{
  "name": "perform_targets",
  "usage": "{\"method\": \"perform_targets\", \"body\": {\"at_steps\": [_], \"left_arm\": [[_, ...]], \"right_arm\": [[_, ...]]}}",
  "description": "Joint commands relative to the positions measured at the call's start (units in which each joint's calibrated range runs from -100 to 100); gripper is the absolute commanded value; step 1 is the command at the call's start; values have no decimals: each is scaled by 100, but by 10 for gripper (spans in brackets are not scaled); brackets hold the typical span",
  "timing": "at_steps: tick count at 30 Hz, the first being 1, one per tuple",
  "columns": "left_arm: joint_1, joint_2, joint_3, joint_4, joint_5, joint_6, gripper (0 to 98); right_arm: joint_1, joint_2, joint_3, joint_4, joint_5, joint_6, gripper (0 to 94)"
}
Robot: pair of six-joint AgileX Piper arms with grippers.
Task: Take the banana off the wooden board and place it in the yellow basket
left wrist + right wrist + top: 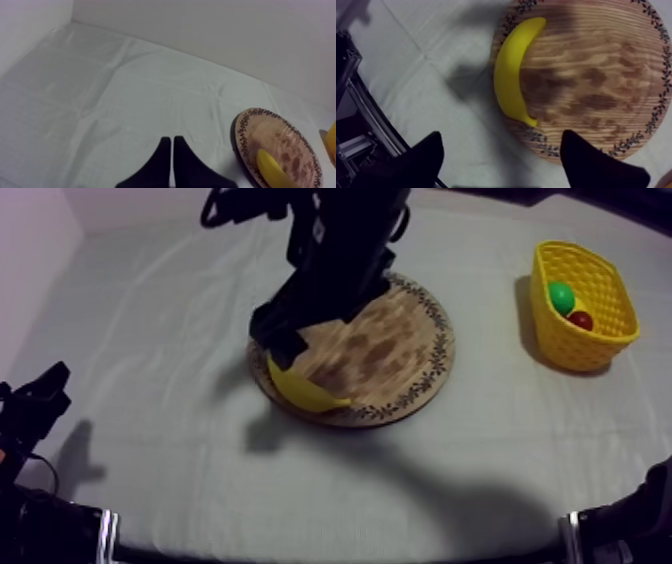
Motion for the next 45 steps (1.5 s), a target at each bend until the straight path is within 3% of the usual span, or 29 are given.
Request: {"method": "perform_targets", "body": {"at_steps": [1,27,45], "left_arm": [[2,0,0,2,0,2,1],[2,0,0,2,0,2,1],[2,0,0,2,0,2,1]], "right_arm": [[0,266,-63,12,-51,-33,755],[17,2640,-1393,406,-258,-349,689],[9,2739,-1378,396,-322,-47,304]]}}
